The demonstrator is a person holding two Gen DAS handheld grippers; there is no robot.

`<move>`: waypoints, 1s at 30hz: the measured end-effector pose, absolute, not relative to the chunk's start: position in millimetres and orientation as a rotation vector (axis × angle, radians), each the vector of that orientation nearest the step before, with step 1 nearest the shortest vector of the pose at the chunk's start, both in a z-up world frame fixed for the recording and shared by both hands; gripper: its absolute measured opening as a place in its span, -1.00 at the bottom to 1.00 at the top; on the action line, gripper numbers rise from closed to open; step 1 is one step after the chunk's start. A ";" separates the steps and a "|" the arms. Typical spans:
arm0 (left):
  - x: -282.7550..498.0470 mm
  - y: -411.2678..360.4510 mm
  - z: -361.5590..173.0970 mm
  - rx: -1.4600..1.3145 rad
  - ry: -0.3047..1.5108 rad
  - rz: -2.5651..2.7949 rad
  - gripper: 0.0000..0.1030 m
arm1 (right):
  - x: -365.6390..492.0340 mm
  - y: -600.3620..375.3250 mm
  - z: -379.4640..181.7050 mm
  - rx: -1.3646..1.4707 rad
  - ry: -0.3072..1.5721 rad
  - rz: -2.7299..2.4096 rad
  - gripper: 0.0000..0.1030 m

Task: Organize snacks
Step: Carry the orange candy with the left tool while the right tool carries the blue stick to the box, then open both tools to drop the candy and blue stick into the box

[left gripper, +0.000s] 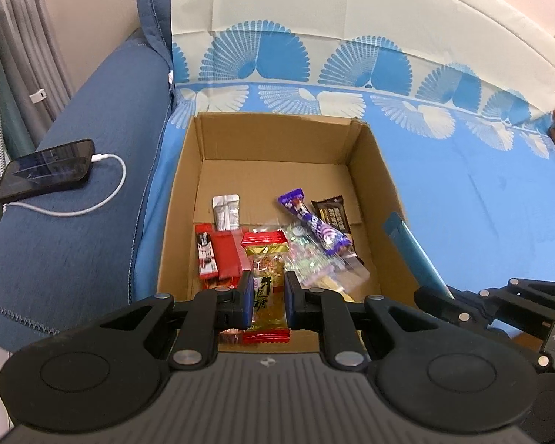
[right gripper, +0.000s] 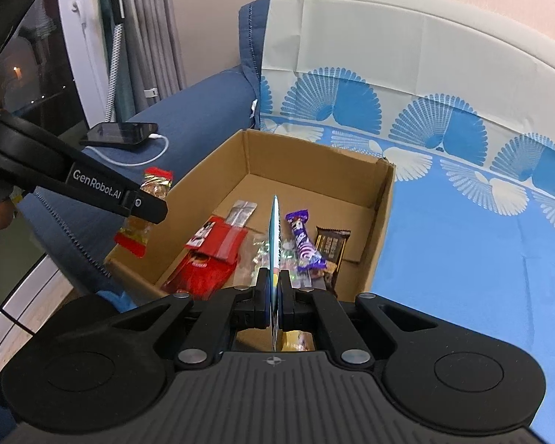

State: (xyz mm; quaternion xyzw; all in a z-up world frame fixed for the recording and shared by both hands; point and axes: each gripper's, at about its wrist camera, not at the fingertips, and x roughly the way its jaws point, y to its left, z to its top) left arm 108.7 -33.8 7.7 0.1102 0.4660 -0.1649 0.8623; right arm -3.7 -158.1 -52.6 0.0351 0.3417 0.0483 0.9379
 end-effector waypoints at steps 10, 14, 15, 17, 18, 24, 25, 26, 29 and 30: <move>161.8 -42.9 -21.1 0.231 1.023 -0.314 -0.65 | 49.7 -169.3 -72.4 0.088 0.732 0.090 -0.93; 177.7 -45.9 -32.9 0.234 1.034 -0.303 -0.65 | 67.7 -171.3 -82.5 0.095 0.750 0.091 -0.93; 181.7 -47.1 -35.8 0.235 1.038 -0.300 -0.65 | 71.7 -170.9 -84.8 0.094 0.753 0.092 -0.93; 188.2 -48.2 -41.2 0.237 1.045 -0.295 -0.65 | 79.5 -171.4 -89.3 0.093 0.761 0.094 -0.93; 192.1 -48.8 -44.5 0.238 1.050 -0.293 -0.65 | 82.9 -171.5 -91.5 0.093 0.765 0.095 -0.93; 209.4 -52.5 -62.3 0.253 1.075 -0.275 -0.65 | 102.5 -173.1 -104.6 0.095 0.789 0.093 -0.93; 211.9 -52.9 -65.1 0.256 1.078 -0.272 -0.65 | 105.1 -172.9 -106.7 0.094 0.793 0.092 -0.93; 214.0 -53.4 -67.4 0.259 1.081 -0.268 -0.65 | 107.5 -173.0 -108.5 0.094 0.797 0.092 -0.92; 219.1 -54.2 -73.7 0.270 1.081 -0.257 -0.65 | 113.5 -173.7 -114.1 0.094 0.809 0.090 -0.92; 220.3 -54.4 -75.1 0.273 1.081 -0.254 -0.64 | 115.5 -173.8 -116.1 0.094 0.813 0.088 -0.92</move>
